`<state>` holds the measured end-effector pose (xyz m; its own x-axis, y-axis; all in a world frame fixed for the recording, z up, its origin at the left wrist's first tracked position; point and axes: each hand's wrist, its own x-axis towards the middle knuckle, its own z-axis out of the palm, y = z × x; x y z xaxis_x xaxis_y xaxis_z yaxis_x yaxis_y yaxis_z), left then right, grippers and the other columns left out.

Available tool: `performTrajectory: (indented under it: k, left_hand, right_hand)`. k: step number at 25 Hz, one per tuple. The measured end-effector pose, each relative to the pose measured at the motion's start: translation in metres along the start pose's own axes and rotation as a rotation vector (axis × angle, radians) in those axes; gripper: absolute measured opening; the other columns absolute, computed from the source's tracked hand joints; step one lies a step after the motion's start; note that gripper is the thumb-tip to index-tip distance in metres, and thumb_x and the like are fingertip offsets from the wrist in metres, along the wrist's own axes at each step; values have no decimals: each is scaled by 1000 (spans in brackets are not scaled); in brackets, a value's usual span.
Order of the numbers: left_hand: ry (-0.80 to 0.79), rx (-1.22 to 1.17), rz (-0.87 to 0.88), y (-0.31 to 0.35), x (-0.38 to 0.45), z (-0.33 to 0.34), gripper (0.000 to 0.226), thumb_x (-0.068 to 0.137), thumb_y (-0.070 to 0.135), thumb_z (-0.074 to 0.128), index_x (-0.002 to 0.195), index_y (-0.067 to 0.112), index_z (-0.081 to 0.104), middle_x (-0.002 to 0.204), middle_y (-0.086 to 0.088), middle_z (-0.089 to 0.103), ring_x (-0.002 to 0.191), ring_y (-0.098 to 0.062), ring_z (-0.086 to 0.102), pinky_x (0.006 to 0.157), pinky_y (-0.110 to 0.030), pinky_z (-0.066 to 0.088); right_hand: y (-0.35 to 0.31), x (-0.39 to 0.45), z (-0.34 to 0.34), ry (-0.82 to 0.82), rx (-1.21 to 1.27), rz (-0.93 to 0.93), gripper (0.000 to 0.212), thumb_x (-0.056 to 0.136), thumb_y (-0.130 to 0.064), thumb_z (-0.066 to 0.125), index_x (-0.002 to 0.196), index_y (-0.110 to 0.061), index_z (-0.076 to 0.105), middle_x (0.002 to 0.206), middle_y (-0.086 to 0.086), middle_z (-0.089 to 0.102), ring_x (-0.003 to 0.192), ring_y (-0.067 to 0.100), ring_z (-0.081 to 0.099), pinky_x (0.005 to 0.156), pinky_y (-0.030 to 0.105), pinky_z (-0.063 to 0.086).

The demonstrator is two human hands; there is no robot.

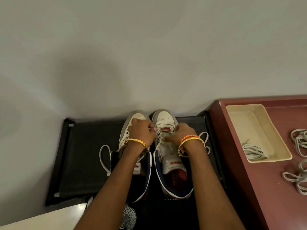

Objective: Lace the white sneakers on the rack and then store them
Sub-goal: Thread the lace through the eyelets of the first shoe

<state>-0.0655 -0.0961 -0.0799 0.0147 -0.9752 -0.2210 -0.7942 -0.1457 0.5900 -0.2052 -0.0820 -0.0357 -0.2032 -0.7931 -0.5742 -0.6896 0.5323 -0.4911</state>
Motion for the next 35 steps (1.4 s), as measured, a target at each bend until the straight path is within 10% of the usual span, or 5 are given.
performTrajectory:
  k: [5, 12, 16, 22, 35]
  left_hand:
    - [-42, -92, -85, 2, 2, -14, 14, 91, 17, 53, 78, 21, 57, 93, 6, 65, 102, -16, 51, 85, -31, 21]
    - [-122, -413, -221, -4, 11, -19, 29, 91, 11, 49, 66, 23, 53, 85, -6, 66, 84, -23, 56, 91, -43, 44]
    - [-73, -373, -187, 1, 7, -19, 22, 90, 11, 47, 70, 19, 51, 69, 0, 51, 69, -20, 48, 79, -41, 41]
    - [-29, 199, 20, 13, -20, -18, 19, 88, 24, 58, 106, 28, 62, 131, 2, 45, 131, -22, 26, 105, -43, 19]
    - [29, 58, -96, 11, -18, -8, 13, 82, 25, 70, 95, 28, 74, 136, 2, 39, 130, -18, 30, 102, -37, 22]
  right_hand:
    - [0, 9, 8, 62, -25, 43, 33, 89, -14, 57, 120, -6, 49, 121, 17, 55, 110, 34, 56, 91, 41, 47]
    - [3, 12, -1, 192, 180, -60, 18, 91, -21, 53, 84, -7, 62, 82, 7, 59, 80, 25, 54, 63, 23, 38]
    - [2, 9, 0, 121, 120, -180, 21, 93, -17, 56, 104, -7, 72, 103, 10, 69, 97, 21, 61, 79, 20, 40]
    - [1, 13, 5, 103, -53, -178, 17, 86, -16, 64, 100, -14, 74, 109, 8, 69, 100, 23, 63, 89, 31, 49]
    - [-4, 21, 17, -100, 210, 19, 21, 88, -4, 61, 107, -2, 69, 112, 13, 63, 94, 21, 53, 86, 29, 43]
